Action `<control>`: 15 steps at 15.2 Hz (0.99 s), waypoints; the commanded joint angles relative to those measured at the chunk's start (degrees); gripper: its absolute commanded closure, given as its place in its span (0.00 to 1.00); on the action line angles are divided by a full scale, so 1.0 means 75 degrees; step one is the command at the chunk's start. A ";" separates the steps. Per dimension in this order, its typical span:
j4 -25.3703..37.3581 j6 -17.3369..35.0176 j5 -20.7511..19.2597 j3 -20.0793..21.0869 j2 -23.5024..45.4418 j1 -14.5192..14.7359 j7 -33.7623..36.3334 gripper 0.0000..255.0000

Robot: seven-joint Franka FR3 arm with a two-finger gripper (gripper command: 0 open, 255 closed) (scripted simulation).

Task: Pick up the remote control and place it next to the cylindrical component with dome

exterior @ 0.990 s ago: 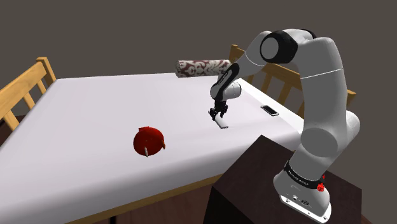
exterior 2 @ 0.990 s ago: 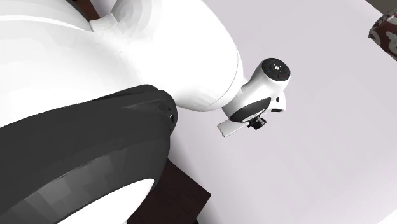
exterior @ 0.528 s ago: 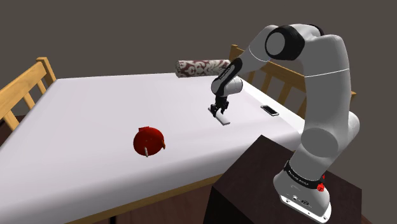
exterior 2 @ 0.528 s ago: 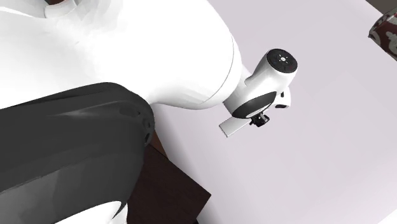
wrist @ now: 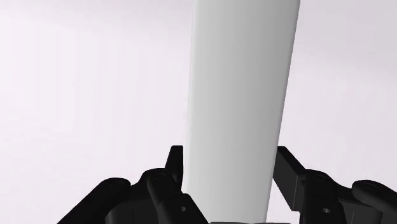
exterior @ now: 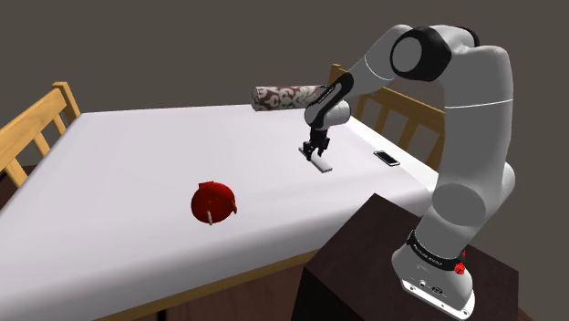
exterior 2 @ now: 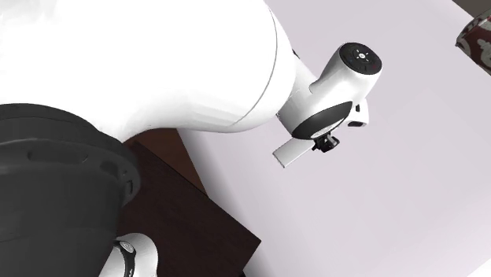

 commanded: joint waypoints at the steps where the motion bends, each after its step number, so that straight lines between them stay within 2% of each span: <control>1: 0.0001 -0.0170 -0.0040 -0.0027 -0.0171 0.0023 0.0027 1.00; 15: 0.0153 -0.1346 -0.0292 -0.0161 -0.1206 0.0124 0.0181 1.00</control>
